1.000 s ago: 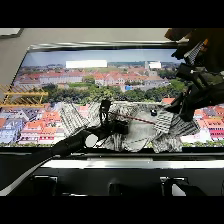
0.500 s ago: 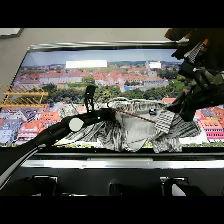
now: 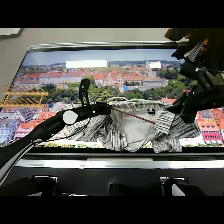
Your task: Fold the clothes and pants, and hang the long-sleeved shirts on hangers.
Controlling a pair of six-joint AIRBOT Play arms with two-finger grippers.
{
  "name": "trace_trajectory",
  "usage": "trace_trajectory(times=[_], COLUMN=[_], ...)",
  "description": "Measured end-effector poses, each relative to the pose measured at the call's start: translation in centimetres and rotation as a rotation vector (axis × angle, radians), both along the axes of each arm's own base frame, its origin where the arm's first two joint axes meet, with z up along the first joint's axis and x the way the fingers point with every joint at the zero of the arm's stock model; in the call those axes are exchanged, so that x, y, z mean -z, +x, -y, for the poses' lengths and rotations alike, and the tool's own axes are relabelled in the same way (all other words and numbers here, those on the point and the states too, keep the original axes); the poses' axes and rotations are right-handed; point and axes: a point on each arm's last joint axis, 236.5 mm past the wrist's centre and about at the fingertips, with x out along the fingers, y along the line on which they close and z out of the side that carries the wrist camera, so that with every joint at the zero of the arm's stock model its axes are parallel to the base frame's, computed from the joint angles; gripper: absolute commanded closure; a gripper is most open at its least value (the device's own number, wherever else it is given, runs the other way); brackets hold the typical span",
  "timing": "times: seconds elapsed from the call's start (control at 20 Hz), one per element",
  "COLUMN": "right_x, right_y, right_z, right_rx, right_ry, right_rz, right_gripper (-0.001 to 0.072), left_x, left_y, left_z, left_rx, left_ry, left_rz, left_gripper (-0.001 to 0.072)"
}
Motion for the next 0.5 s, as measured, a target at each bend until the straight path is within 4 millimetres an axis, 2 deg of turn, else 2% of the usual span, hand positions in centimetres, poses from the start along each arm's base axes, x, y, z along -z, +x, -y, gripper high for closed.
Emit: trace_trajectory(times=[0.5], right_x=[0.4], right_y=[0.3], right_z=[1.4], right_rx=[0.031], right_ry=[-0.059], right_rz=[0.012], right_gripper=[0.0676], left_x=[-2.0], left_y=[2.1], left_z=[-1.1], left_rx=[-0.010], left_ry=[0.010], left_rz=[0.068], left_gripper=[0.0674])
